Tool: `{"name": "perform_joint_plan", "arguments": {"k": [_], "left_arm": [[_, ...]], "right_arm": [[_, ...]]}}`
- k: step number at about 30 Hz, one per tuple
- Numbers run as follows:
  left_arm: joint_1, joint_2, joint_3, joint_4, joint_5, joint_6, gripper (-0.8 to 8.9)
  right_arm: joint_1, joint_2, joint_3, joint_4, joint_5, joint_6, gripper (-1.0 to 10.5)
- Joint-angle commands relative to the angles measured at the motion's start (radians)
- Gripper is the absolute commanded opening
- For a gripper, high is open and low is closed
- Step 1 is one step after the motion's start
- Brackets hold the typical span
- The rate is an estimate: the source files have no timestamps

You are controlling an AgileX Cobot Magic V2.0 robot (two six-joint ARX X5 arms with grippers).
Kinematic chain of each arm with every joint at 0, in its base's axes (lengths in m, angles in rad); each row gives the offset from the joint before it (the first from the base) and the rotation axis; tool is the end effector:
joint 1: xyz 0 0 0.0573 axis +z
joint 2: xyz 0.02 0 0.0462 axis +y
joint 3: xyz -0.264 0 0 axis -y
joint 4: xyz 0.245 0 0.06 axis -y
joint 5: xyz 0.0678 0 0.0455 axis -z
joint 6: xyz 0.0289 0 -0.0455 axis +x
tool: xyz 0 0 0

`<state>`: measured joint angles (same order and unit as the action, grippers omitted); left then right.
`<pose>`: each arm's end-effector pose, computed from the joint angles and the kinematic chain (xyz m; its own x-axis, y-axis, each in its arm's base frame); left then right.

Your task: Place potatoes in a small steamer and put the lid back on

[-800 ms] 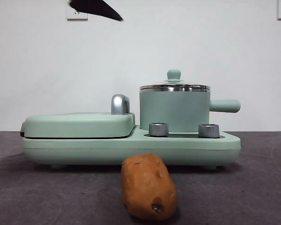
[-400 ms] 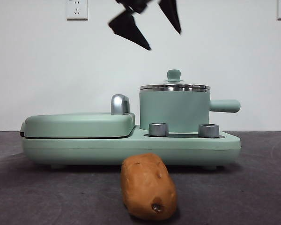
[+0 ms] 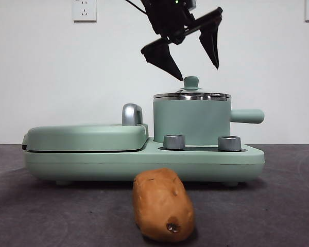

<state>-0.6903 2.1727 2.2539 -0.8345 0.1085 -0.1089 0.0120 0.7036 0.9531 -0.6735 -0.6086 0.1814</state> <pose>0.3675 -0.3076 0.3347 0.4902 -0.5452 -0.6800 0.6325 0.7593 -0.1529 0.1245 0.0180 0.3553 0.7409 0.5807 -0.3375 -0.4480 0.8017 0.3958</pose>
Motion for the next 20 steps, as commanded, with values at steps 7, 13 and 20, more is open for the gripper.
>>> {"name": "perform_joint_plan", "arguments": {"k": [7, 13, 20], "left_arm": [[-0.017, 0.035, 0.036, -0.016, -0.032, -0.042, 4.58], [-0.017, 0.047, 0.036, -0.012, -0.034, -0.042, 4.32], [-0.016, 0.058, 0.036, -0.010, -0.046, -0.042, 3.71]], "right_arm": [[0.002, 0.005, 0.022, 0.005, -0.010, 0.003, 4.9], [0.002, 0.005, 0.022, 0.005, -0.022, 0.003, 4.9], [0.002, 0.005, 0.022, 0.005, -0.023, 0.003, 4.9]]}}
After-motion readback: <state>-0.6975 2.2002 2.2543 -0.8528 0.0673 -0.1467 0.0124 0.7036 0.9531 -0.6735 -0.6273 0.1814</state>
